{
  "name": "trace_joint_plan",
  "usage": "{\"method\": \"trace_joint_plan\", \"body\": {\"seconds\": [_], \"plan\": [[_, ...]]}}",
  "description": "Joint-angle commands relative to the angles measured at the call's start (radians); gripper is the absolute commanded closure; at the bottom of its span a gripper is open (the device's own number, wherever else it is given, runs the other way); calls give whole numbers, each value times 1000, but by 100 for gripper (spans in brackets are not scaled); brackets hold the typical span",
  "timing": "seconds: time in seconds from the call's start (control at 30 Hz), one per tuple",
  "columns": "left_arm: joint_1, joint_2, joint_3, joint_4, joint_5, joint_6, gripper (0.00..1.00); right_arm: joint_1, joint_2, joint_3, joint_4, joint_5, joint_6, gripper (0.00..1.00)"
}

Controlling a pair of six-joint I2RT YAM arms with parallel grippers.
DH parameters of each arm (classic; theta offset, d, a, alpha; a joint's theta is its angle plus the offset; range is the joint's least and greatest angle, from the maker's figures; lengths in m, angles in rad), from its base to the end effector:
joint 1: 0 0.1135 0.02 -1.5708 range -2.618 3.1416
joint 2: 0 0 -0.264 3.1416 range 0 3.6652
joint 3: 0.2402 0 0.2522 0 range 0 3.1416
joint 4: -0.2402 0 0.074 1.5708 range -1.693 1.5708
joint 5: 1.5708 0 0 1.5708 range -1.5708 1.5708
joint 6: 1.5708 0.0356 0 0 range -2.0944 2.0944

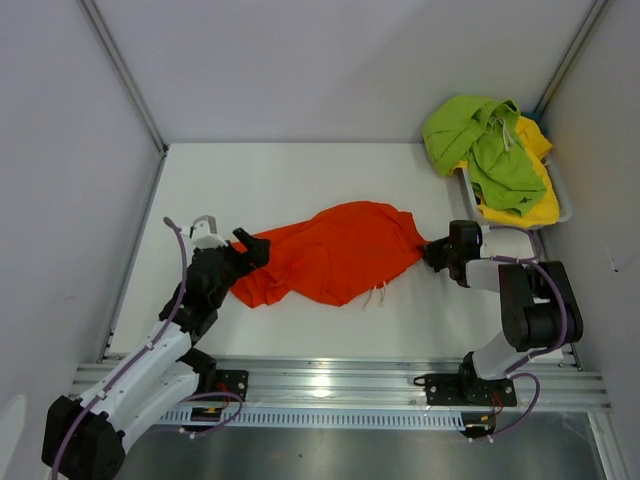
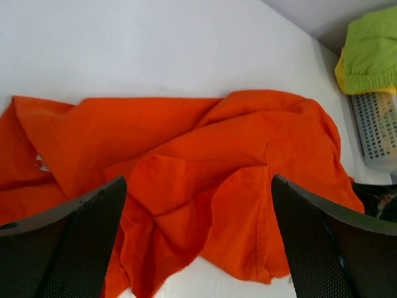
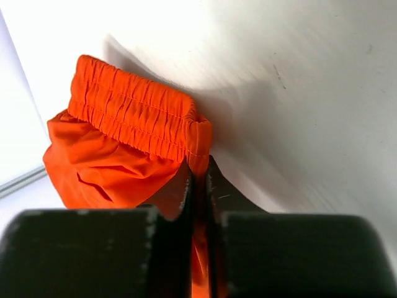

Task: Fold and stack the shorts
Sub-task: Flatten the shorts out

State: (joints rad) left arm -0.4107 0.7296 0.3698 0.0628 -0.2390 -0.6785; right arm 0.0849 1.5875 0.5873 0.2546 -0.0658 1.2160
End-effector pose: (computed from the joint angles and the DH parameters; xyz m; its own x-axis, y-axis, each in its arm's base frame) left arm 0.1660 -0.0631 0.2276 -0.3221 -0.5248 -0.7879 -0.0280 0.8372 -0.5462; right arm 0.2864 0.0267 0.1294 -0.3593 0.9085 -0.2134 0.5878 0.3979 0.7044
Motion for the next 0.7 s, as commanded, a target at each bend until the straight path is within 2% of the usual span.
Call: {"method": "trace_joint_plan", "body": {"seconds": [0.0, 0.17, 0.37, 0.53, 0.63, 0.67], "plan": [[-39, 59, 133, -128, 56, -53, 1, 16, -33, 26, -23, 84, -15, 100], [-123, 139, 308, -282, 50, -99, 1, 52, -107, 34, -101, 153, -47, 100], [-201, 278, 458, -397, 173, -191, 2, 125, -194, 35, -169, 265, -81, 100], [-275, 370, 543, -518, 49, -268, 5, 150, -244, 28, -196, 322, -93, 100], [-274, 373, 529, -503, -18, -289, 16, 154, -259, 23, -196, 324, -93, 100], [-267, 370, 502, -505, -38, -303, 12, 156, -261, 20, -195, 319, -95, 100]]}}
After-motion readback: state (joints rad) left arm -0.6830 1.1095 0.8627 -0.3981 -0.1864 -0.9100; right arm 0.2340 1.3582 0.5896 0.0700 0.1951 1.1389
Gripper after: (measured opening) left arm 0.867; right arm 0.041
